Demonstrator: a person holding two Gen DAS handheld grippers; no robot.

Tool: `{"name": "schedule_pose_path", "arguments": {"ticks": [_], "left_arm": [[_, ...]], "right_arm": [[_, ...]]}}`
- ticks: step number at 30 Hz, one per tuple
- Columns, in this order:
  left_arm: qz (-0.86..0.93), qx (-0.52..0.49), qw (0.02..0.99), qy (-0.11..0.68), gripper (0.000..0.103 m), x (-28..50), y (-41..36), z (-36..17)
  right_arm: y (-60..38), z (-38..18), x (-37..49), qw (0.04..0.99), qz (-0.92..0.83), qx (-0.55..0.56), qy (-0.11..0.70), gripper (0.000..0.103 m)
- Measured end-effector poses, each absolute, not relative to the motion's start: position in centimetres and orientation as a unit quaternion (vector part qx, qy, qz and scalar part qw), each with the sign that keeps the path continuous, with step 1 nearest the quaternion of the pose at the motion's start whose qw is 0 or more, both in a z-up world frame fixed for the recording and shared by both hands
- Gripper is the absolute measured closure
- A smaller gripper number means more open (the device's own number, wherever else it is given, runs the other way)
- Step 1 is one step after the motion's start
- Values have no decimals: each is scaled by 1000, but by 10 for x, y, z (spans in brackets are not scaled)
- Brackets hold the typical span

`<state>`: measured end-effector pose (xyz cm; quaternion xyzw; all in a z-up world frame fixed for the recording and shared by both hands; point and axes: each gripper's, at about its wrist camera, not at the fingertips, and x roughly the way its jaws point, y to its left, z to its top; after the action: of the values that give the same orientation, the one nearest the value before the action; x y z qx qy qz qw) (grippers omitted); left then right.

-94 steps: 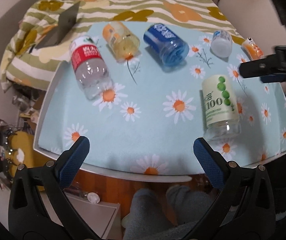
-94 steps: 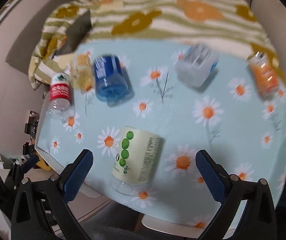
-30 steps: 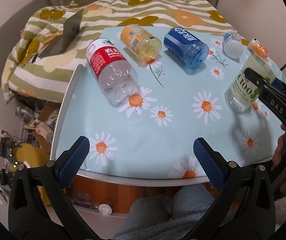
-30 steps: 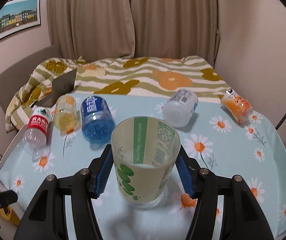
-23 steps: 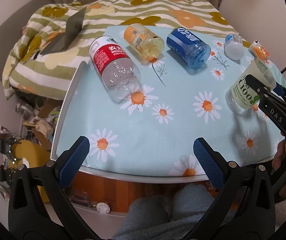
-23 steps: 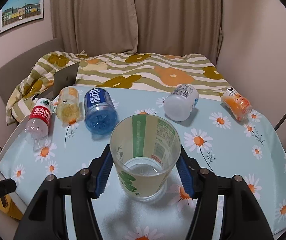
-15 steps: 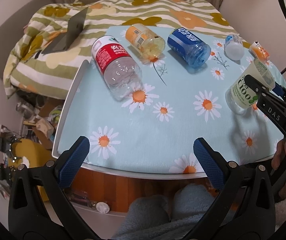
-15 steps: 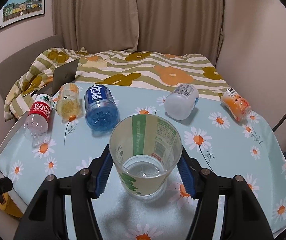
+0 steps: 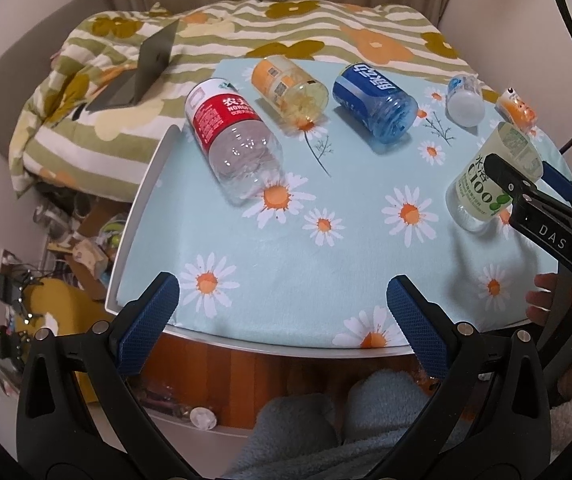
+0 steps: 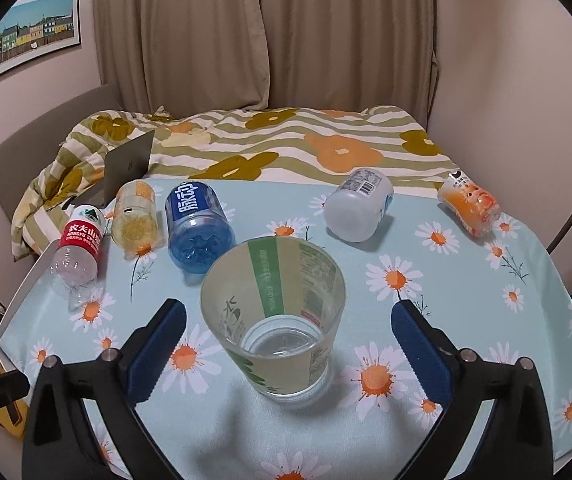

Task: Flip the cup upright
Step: 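Lower the upright green cup onto the cloth with the right gripper, then open the right gripper and pull it back from the cup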

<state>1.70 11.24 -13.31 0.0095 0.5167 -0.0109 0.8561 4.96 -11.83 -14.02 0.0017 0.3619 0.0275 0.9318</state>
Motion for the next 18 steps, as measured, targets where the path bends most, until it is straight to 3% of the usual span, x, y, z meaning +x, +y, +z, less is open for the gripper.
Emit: {"name": "schedule_pose_path", "arguments": {"ticks": [7,18], "left_arm": [[-17,10,866,500,0,12,105,-113],[-37,17,900,433,0,0,70,-29]], "right_arm": [[-126,-114,39,936,32,15,349,1],[-164,-19,-9,932,13,23,362,1]]}}
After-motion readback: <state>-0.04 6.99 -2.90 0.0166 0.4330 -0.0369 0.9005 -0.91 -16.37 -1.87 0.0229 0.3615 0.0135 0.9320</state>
